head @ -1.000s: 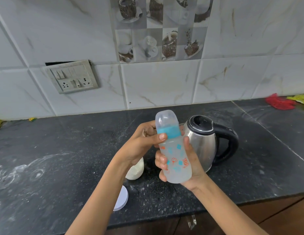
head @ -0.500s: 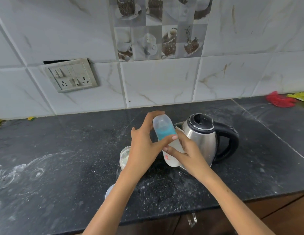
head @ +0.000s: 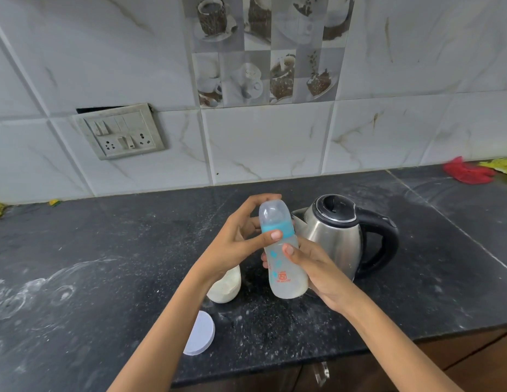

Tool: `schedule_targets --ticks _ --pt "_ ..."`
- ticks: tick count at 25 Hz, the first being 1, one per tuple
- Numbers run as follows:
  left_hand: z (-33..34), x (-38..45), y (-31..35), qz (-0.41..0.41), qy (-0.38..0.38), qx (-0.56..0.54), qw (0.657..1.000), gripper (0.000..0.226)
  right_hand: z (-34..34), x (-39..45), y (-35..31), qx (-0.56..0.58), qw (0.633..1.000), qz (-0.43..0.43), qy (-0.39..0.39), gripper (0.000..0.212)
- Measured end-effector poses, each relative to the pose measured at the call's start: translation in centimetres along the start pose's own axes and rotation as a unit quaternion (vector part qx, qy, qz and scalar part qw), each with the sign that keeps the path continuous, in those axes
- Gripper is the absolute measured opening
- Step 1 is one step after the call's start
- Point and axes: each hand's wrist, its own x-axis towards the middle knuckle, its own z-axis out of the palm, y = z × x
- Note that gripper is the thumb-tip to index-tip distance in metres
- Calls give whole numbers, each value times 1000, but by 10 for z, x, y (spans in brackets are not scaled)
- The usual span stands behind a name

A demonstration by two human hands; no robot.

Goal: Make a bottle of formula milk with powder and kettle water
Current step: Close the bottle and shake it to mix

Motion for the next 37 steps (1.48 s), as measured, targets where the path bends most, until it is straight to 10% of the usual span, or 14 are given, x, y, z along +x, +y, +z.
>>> schedule_targets --ticks 3,8,12,15,20,30,37 --pt "-4 0 -9 -33 -28 -10 999 53 -1 -1 -1 21 999 36 -21 50" --pt "6 -14 -28 -39 41 81 995 54 -15 -15 3 8 998 38 -44 95" --pt "24 -54 -61 -55 165 160 972 38 -29 -27 8 37 998 2 41 89" --pt "38 -88 -96 -107 118 311 937 33 -32 -35 1 125 983 -36 132 80" --pt "59 -107 -142 -227 -72 496 835 96 -10 -48 7 156 979 5 128 85" --pt "79 -106 -152 -310 -62 529 788 137 -25 -68 4 192 964 -31 180 79" --pt "84 -99 -149 -353 -75 525 771 68 -29 -85 2 122 979 5 162 88"
